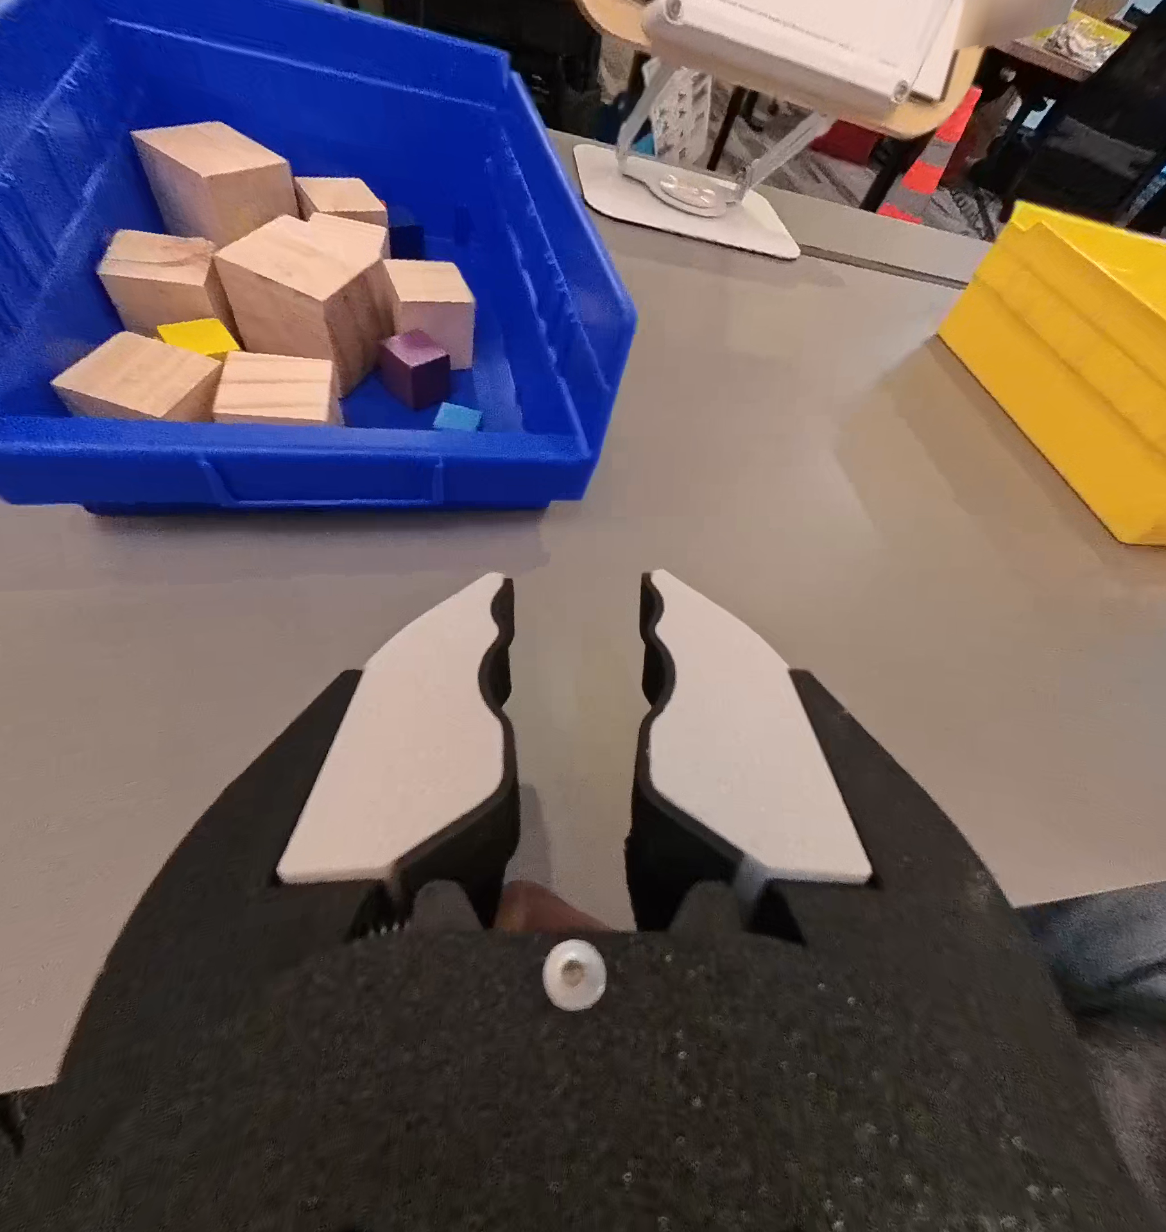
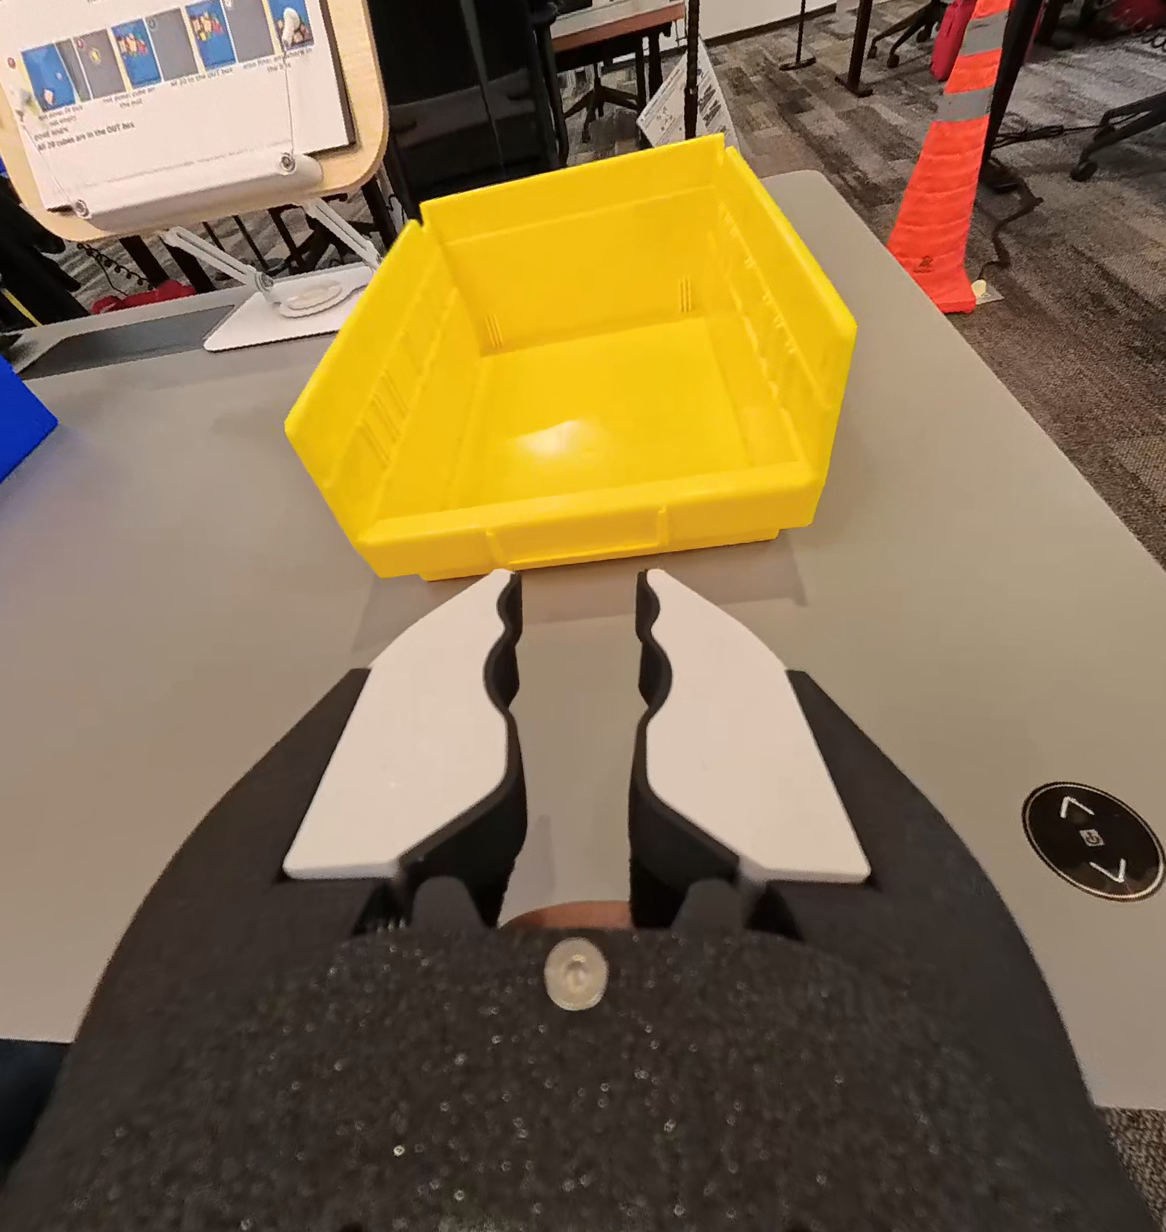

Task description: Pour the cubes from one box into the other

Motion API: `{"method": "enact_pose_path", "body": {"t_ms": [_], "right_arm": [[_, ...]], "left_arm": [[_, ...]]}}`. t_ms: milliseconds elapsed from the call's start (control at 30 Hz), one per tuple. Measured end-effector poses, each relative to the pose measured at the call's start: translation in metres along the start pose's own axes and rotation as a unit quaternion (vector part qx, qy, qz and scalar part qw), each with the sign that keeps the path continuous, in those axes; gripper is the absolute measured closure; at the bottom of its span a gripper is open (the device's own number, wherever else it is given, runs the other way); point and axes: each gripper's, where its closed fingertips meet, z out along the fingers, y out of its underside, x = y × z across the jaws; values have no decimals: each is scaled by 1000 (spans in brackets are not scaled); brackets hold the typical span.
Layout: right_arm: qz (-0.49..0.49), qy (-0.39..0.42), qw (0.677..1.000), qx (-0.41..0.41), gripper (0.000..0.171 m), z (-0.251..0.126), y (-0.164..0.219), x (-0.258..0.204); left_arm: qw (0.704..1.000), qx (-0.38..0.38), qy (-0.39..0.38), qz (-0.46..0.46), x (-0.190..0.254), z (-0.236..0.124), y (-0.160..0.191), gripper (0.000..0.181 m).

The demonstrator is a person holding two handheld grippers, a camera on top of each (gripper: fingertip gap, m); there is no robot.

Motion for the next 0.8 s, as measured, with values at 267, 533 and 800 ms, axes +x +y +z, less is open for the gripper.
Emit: {"method": "enact_pose_path", "body": {"t_ms": [267,533,800], "right_arm": [[-67,-51,996,-12,136,3,10,-76],[-163,-172,969,-69,126,13,64,-242],[-195,-253,944,-83,101,78,73,-430]], "left_arm": [[995,-19,-101,10,-122,3,-33,131],[993,-35,-114,24,-187,68,-48,145],[992,-21,-124,24,-172,66,-52,178]]}}
